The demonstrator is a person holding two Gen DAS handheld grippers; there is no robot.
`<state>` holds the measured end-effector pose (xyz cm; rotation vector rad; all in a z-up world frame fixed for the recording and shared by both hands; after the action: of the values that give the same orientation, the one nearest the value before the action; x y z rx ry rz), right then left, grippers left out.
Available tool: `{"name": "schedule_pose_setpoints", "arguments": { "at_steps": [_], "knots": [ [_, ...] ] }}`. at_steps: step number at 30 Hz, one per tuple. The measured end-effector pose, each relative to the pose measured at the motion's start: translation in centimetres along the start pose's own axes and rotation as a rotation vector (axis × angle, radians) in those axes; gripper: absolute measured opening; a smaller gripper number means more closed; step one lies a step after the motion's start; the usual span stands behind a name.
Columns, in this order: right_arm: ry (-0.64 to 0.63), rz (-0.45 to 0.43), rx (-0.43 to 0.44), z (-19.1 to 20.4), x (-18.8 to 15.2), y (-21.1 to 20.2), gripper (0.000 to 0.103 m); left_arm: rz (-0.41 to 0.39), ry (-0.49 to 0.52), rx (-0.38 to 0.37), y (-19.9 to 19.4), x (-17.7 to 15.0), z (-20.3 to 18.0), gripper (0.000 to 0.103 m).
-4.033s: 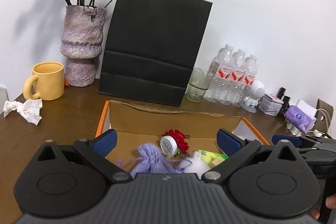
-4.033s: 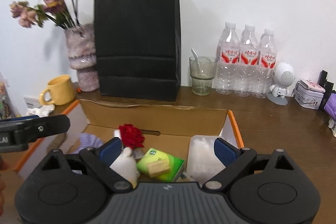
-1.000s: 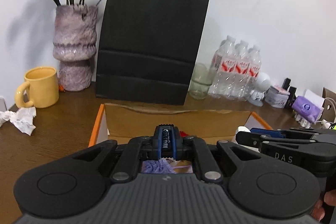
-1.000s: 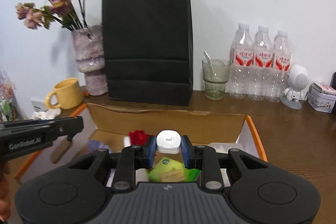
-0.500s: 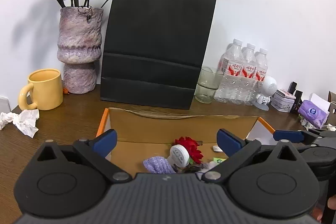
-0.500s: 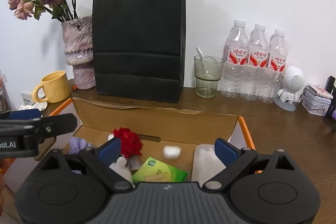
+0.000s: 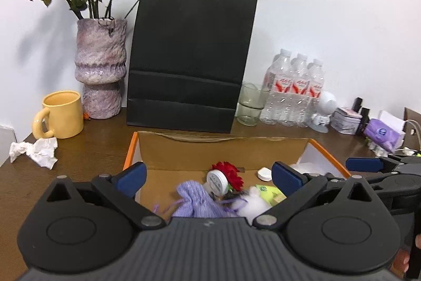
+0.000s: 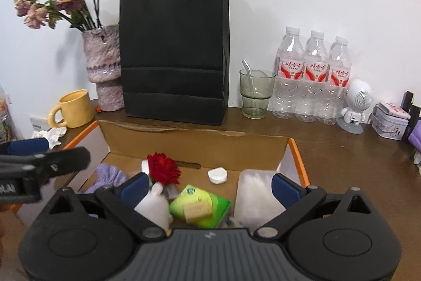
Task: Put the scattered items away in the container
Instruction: 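Grasp the black carabiner with the left tool while the right tool grasps a clear wrapper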
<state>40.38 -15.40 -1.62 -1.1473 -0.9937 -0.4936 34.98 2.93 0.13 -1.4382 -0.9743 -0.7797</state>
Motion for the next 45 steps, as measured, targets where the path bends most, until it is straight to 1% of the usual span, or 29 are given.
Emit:
{"name": "schedule_pose_setpoints", "arguments": {
  "at_steps": [6,9,11,12,15,16,17,18,20,22,24,26,27,28,33,39,42,44,45],
  "knots": [
    [-0.016,-0.031,0.006,0.2,-2.4,-5.6,0.100,0.034,0.025,-0.024,-4.6,-3.0,-0.3,0.103],
    [-0.019,-0.021,0.007,0.3,-4.3,-7.6,0.100,0.059,0.045,-0.038,-6.4,-5.0,-0.9,0.102],
    [-0.030,0.004,0.020,0.6,-6.0,-8.2,0.100,0.086,0.065,-0.050,-6.9,-6.5,-1.5,0.099],
    [-0.035,0.015,0.022,0.8,-6.7,-8.4,0.099,0.100,0.076,-0.056,-7.0,-7.3,-1.8,0.096],
    [-0.043,0.053,0.025,1.2,-8.8,-8.2,0.097,0.161,0.097,-0.048,-6.3,-9.8,-2.9,0.090],
    [-0.042,0.068,0.021,1.1,-9.5,-7.9,0.096,0.175,0.106,-0.045,-5.9,-10.5,-3.3,0.084],
    [-0.038,0.079,0.012,1.0,-10.0,-7.6,0.095,0.190,0.115,-0.042,-5.5,-11.0,-3.6,0.081],
    [-0.033,0.087,0.006,0.9,-10.4,-7.3,0.094,0.205,0.124,-0.045,-5.0,-11.5,-4.0,0.075],
    [-0.013,0.101,0.005,0.5,-11.1,-7.0,0.093,0.229,0.140,-0.045,-4.1,-12.3,-4.6,0.070],
    [0.002,0.106,0.009,0.1,-11.4,-6.9,0.093,0.245,0.153,-0.034,-3.2,-12.8,-4.9,0.060],
    [0.010,0.105,0.015,-0.1,-11.5,-6.8,0.093,0.233,0.168,-0.024,-3.0,-13.1,-5.2,0.058],
    [0.014,0.106,0.019,-0.1,-11.5,-6.7,0.093,0.222,0.194,-0.005,-2.7,-13.2,-5.4,0.046],
    [0.014,0.109,0.023,0.1,-11.6,-6.6,0.093,0.216,0.205,0.005,-2.7,-13.1,-5.5,0.033],
    [0.012,0.112,0.028,0.2,-11.6,-6.5,0.093,0.214,0.205,-0.005,-2.8,-13.1,-5.5,0.025],
    [-0.008,0.118,0.046,1.6,-11.8,-6.1,0.091,0.205,0.205,-0.016,-3.7,-13.2,-4.8,0.025],
    [-0.028,0.124,0.104,4.4,-11.3,-5.0,0.080,0.198,0.167,0.002,-4.3,-13.0,-2.2,0.025],
    [-0.035,0.144,0.117,5.7,-11.1,-3.8,0.070,0.184,0.137,0.005,-4.6,-12.7,-0.8,0.025],
    [-0.031,0.159,0.120,6.3,-11.1,-2.9,0.056,0.173,0.129,0.004,-4.8,-12.4,-0.3,0.025],
    [-0.029,0.167,0.118,6.5,-11.0,-2.5,0.054,0.171,0.123,0.001,-4.8,-12.2,-0.1,0.025]
  ]
}}
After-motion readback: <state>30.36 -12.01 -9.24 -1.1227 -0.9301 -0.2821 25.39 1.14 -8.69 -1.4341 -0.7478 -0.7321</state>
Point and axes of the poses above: each gripper's, at about its wrist camera, not at the fingertips, and y roughly the way its jaws point, z to its left, x to its top, the point moved 7 cm from there along y, roughly the way its jaws point, and after that the axes turned 6 degrees about x, right-handed, at the moved point
